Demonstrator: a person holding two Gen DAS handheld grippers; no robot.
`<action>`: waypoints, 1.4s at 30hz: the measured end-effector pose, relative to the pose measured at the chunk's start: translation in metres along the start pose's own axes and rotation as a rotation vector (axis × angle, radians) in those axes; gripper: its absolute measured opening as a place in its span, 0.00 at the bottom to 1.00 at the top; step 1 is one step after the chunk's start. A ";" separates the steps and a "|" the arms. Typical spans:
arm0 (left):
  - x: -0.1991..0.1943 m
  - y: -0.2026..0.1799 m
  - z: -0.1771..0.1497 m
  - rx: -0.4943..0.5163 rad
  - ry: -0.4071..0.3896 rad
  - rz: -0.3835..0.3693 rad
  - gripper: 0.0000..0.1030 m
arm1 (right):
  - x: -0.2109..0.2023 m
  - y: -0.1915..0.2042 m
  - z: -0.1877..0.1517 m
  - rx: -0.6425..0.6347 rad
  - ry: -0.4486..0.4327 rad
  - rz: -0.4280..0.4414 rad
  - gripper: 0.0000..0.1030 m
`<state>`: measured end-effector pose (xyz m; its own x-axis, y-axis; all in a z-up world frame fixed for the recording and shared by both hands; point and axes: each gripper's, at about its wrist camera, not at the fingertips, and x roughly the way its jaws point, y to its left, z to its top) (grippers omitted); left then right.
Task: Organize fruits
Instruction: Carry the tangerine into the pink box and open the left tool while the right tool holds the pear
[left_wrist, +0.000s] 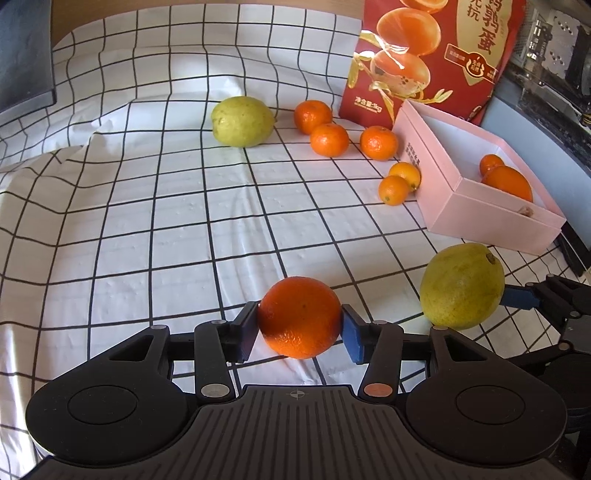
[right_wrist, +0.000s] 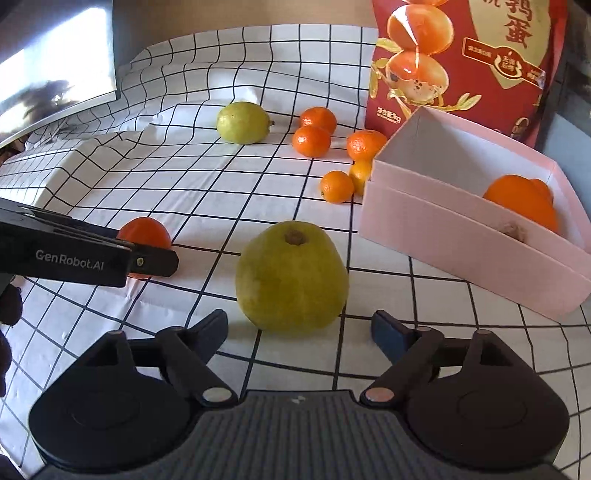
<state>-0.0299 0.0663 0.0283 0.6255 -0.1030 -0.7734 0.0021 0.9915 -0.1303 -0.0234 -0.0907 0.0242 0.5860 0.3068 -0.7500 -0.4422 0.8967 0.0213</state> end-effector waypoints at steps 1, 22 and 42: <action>0.000 0.000 0.000 0.002 -0.001 -0.001 0.52 | 0.001 0.001 0.000 -0.009 0.001 0.003 0.90; 0.003 0.017 0.007 -0.124 0.023 -0.090 0.51 | -0.001 0.004 0.015 -0.035 -0.023 0.005 0.95; 0.008 -0.012 0.000 0.118 0.011 -0.003 0.54 | -0.038 -0.035 -0.005 0.089 0.034 -0.040 0.59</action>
<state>-0.0250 0.0536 0.0238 0.6171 -0.1061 -0.7797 0.0965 0.9936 -0.0588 -0.0331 -0.1356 0.0483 0.5783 0.2605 -0.7731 -0.3559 0.9333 0.0482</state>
